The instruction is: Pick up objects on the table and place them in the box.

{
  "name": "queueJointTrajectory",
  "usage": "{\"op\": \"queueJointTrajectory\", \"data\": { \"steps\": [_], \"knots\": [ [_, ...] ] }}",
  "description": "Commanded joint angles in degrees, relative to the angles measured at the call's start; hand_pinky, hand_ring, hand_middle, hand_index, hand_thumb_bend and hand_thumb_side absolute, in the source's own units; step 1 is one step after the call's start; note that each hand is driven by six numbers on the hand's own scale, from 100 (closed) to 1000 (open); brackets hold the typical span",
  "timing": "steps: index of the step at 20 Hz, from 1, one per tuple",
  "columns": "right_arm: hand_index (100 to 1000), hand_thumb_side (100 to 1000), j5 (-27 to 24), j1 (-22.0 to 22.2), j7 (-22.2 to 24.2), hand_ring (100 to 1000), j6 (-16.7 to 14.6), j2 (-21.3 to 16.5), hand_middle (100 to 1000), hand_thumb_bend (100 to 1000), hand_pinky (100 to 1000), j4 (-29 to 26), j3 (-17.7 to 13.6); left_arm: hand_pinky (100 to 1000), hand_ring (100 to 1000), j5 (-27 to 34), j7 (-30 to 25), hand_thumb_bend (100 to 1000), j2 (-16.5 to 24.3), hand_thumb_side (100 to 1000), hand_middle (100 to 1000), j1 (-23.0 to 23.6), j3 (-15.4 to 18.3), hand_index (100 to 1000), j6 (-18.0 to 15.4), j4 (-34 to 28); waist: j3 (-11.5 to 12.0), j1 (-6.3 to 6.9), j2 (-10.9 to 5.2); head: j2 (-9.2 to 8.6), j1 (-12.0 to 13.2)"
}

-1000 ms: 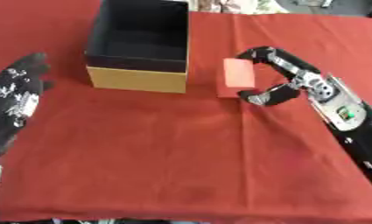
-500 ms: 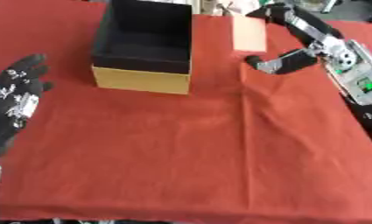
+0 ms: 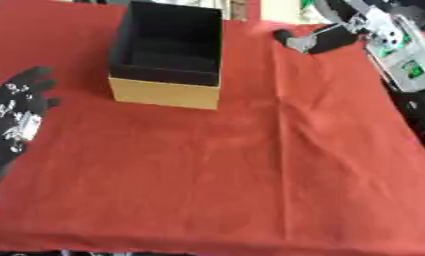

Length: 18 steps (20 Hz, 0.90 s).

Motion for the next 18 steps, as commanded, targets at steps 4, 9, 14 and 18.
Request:
{"op": "queueJointTrajectory", "data": {
  "steps": [4, 9, 14, 18],
  "knots": [
    [505, 100, 2.7, -3.9, 0.0, 883, -0.7, 0.9, 708, 194, 812, 4.8, -1.8, 914, 978, 1.1, -1.7, 100, -0.6, 406, 941, -2.2, -1.5, 939, 0.4, -0.8, 1.8, -0.07, -1.21, -0.76, -3.1],
    [516, 100, 4.7, -6.3, 0.4, 885, -1.6, 2.7, 711, 184, 811, 8.2, -2.4, 913, 977, 1.6, -2.6, 100, -1.1, 404, 940, -3.3, -2.4, 939, 0.7, -0.8, 3.9, -0.46, -1.15, -1.1, -5.5],
    [540, 100, 7.7, -7.7, 1.3, 891, -2.7, 4.9, 718, 174, 814, 11.4, -2.6, 911, 975, 2.3, -3.4, 100, -1.8, 396, 937, -4.4, -3.2, 937, 0.8, -1.0, 6.3, -0.44, -1.0, -1.23, -7.7],
    [552, 100, 10.5, -8.0, 2.1, 895, -3.2, 6.9, 720, 164, 813, 14.3, -2.7, 910, 969, 2.9, -3.7, 100, -2.2, 390, 928, -4.9, -3.5, 936, 0.8, -1.2, 7.3, -0.21, -0.83, -1.29, -8.5]
  ]
}}
